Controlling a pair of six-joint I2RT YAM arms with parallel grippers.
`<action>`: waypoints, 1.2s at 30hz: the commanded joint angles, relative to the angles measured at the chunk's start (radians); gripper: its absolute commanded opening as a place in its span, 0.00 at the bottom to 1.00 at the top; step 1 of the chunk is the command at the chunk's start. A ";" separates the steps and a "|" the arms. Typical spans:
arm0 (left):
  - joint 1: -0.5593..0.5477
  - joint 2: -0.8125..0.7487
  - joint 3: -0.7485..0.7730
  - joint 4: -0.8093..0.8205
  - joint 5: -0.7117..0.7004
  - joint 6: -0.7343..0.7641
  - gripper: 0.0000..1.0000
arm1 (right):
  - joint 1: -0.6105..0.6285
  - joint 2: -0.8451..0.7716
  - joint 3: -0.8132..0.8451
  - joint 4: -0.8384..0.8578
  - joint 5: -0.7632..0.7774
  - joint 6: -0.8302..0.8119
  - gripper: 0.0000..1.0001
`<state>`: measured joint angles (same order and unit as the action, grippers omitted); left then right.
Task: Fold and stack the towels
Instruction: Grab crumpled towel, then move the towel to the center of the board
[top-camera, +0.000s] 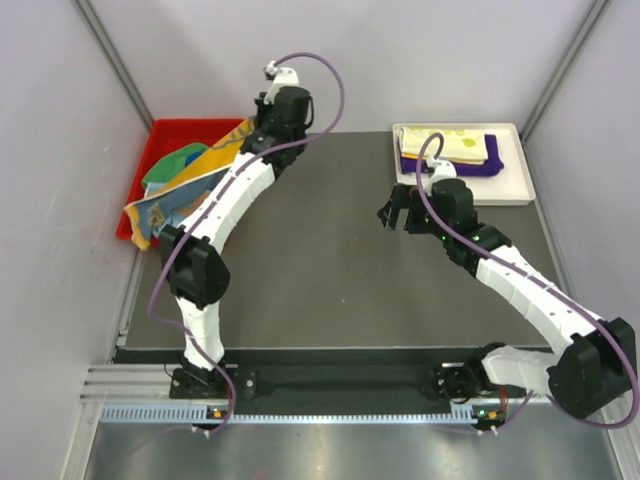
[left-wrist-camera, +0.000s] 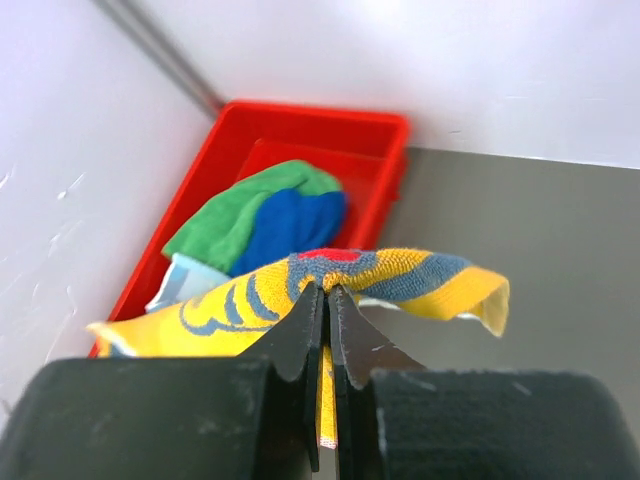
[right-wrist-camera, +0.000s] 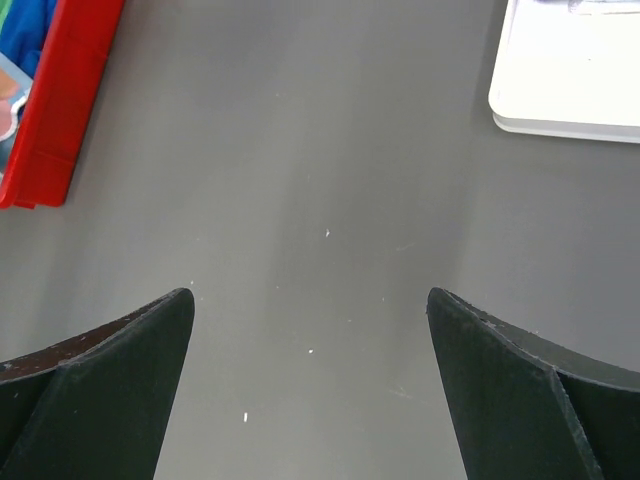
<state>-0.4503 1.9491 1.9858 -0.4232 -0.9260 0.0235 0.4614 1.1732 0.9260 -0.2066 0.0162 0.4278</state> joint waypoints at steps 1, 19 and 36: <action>-0.063 -0.078 0.071 0.123 -0.046 0.073 0.00 | -0.013 0.009 0.063 0.030 -0.012 -0.014 1.00; -0.329 -0.241 0.023 -0.048 0.458 -0.173 0.00 | -0.104 -0.107 0.073 -0.057 0.172 0.019 1.00; -0.793 -0.746 -1.094 0.196 0.849 -0.666 0.00 | -0.187 -0.127 -0.026 -0.034 0.121 -0.018 1.00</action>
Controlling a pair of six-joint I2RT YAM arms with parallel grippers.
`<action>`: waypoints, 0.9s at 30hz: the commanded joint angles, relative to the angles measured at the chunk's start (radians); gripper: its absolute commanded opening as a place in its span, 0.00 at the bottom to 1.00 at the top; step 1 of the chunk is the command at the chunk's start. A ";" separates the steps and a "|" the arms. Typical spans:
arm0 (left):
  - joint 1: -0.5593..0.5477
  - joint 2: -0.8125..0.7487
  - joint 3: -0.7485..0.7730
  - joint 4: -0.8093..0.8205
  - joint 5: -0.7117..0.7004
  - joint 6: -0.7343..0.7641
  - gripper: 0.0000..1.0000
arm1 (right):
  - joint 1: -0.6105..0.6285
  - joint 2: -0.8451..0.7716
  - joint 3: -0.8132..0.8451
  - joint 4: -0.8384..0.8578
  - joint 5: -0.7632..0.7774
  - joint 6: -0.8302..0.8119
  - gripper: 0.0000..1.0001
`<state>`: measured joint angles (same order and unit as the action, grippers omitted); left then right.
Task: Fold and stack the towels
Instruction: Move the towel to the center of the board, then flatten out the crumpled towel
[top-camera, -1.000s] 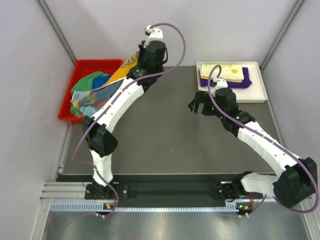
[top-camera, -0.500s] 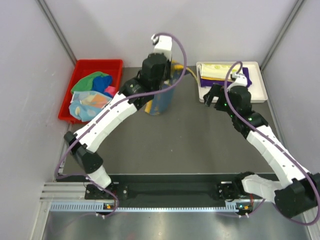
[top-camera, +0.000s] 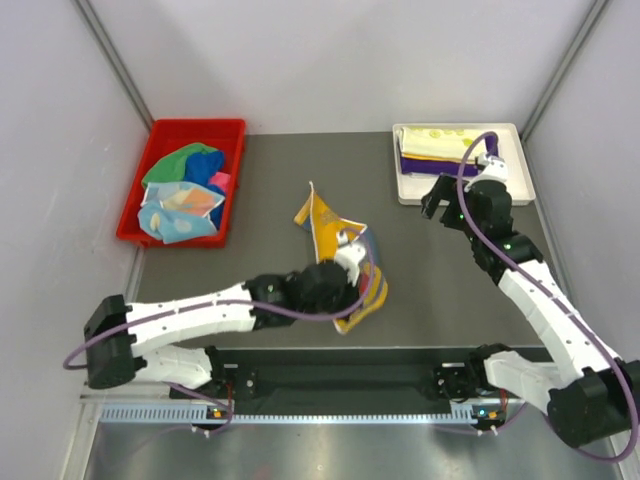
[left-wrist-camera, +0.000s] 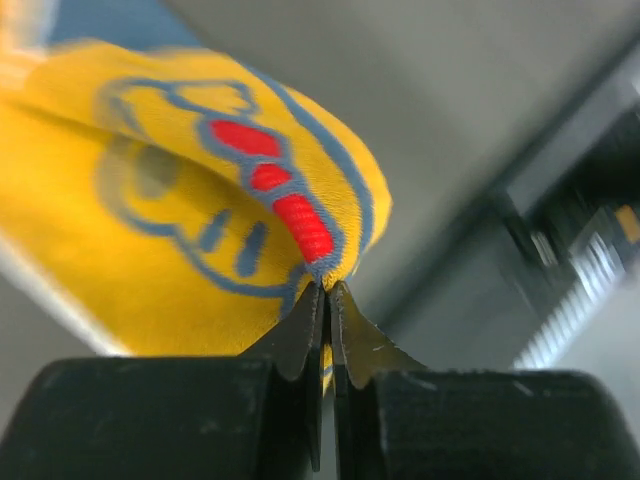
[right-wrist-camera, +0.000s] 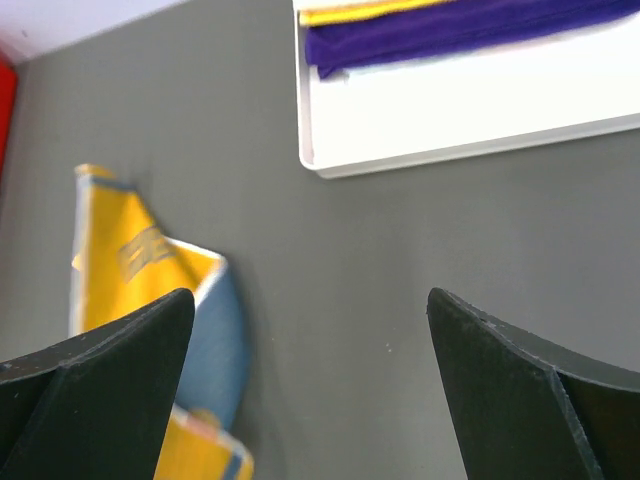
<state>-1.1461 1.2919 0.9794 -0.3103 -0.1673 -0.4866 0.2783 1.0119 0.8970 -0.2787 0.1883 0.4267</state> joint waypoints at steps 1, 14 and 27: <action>-0.134 -0.124 -0.123 0.088 0.088 -0.183 0.00 | -0.001 0.063 0.003 0.045 -0.061 -0.022 1.00; -0.279 -0.264 -0.058 -0.289 -0.604 -0.533 0.47 | 0.185 0.381 0.098 0.151 -0.113 -0.045 1.00; 0.250 0.007 -0.027 -0.326 -0.378 -0.374 0.38 | 0.283 0.784 0.370 0.176 -0.257 -0.097 0.76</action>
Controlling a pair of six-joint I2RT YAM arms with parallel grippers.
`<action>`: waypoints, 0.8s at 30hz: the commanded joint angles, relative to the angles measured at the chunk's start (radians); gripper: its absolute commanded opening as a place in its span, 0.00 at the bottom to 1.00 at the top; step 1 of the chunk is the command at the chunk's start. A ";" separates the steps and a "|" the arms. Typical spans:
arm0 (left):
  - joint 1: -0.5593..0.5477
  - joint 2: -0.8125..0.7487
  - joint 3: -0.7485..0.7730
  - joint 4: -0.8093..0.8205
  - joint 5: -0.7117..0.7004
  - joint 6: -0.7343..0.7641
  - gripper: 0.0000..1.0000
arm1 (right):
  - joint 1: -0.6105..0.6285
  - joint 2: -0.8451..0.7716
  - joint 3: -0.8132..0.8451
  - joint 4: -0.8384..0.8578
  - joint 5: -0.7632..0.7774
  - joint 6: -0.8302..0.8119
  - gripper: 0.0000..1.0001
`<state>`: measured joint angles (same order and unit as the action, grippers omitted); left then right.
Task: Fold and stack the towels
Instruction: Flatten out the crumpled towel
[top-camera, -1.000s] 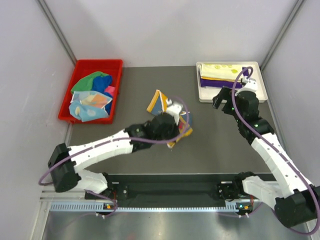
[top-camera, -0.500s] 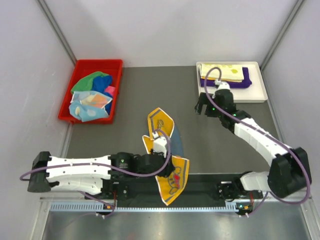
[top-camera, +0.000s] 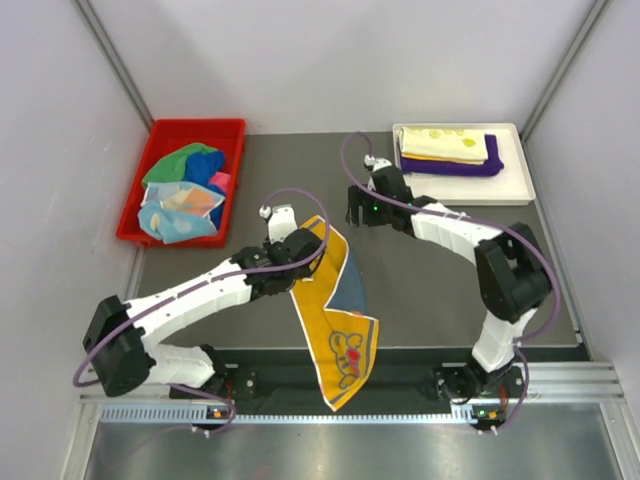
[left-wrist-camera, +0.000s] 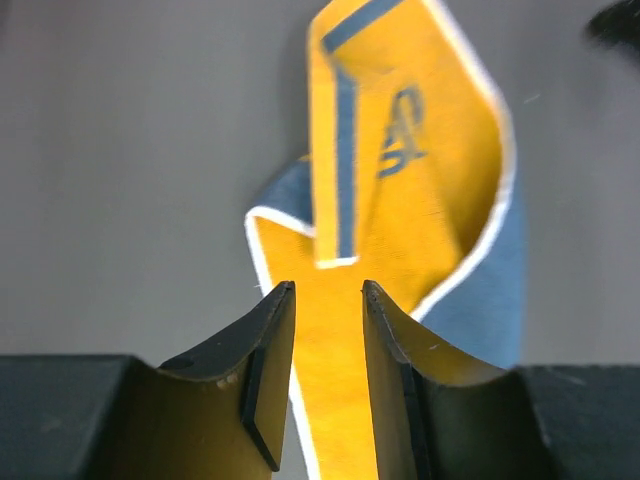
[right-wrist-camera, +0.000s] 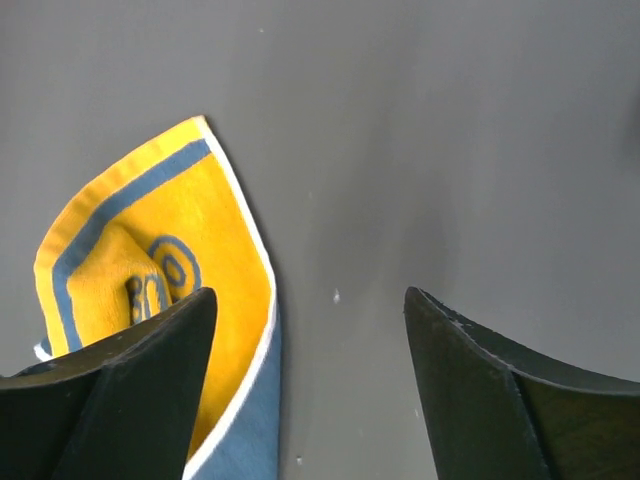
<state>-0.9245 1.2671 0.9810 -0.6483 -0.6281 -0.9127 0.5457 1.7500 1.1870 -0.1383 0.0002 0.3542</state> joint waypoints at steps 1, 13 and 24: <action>0.033 0.038 -0.044 0.030 0.118 0.054 0.39 | 0.028 0.081 0.110 0.028 -0.068 -0.032 0.74; 0.076 0.049 -0.145 0.170 0.252 0.063 0.55 | 0.155 0.281 0.237 -0.118 0.173 -0.063 0.62; 0.084 0.064 -0.182 0.219 0.314 0.055 0.57 | 0.162 0.183 0.102 -0.103 0.294 -0.011 0.16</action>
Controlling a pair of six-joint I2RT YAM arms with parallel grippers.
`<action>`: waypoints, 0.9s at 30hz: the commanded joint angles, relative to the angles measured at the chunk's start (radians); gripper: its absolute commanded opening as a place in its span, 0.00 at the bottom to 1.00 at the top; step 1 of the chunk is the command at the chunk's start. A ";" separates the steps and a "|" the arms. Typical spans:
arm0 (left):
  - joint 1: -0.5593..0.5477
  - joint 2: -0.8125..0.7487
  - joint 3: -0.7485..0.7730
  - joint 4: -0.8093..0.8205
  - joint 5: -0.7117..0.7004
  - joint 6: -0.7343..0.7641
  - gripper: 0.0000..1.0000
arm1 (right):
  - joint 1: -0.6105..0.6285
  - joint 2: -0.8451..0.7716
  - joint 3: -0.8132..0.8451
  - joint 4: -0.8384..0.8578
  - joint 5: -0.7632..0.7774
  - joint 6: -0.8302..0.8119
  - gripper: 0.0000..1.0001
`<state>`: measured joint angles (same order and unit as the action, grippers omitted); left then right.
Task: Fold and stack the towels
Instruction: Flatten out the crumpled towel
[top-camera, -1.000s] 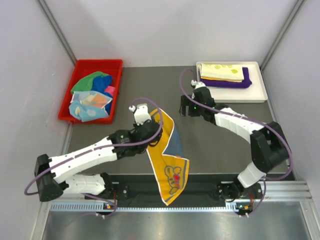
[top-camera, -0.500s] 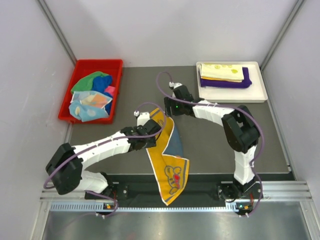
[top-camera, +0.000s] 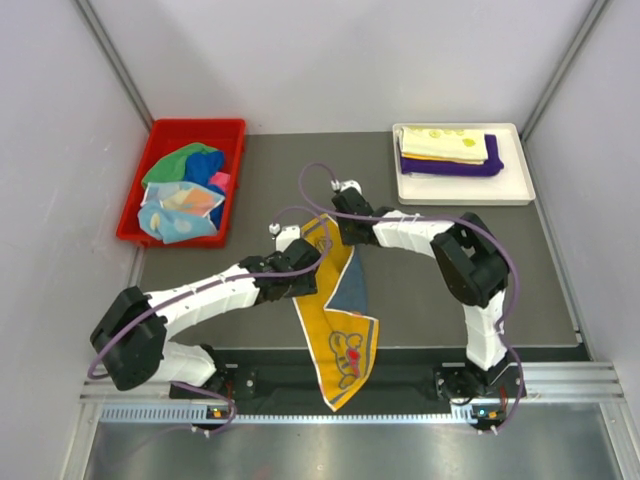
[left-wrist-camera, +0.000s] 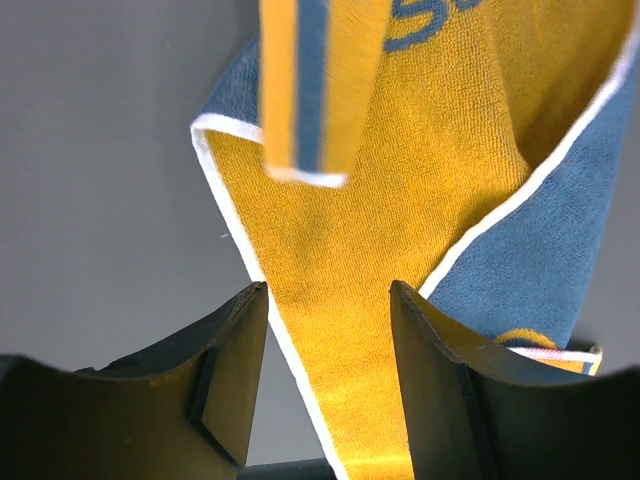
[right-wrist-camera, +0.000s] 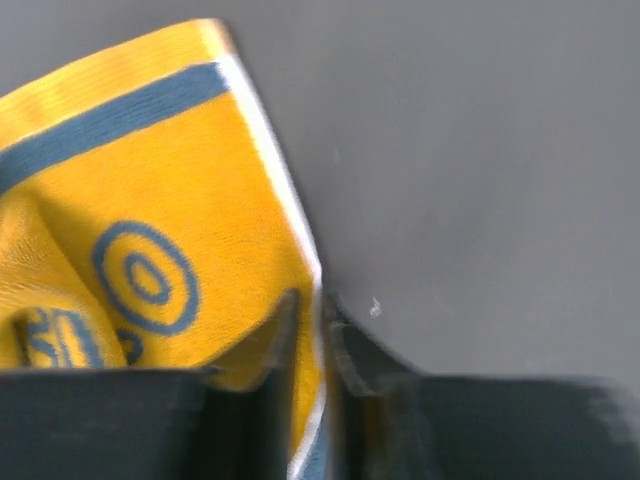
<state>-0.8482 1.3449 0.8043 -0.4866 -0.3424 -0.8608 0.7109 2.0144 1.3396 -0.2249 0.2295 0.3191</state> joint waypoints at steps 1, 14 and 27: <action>0.009 -0.012 -0.005 0.062 0.037 0.005 0.57 | -0.019 -0.100 -0.092 -0.014 0.068 0.040 0.07; 0.018 0.127 0.016 0.100 0.201 0.043 0.46 | -0.100 -0.519 -0.534 0.061 0.067 0.117 0.10; -0.015 0.174 -0.031 0.112 0.213 0.043 0.31 | -0.090 -0.699 -0.597 0.052 0.082 0.156 0.62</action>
<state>-0.8455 1.5082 0.7879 -0.3962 -0.1425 -0.8242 0.6086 1.4185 0.7467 -0.1909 0.2882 0.4496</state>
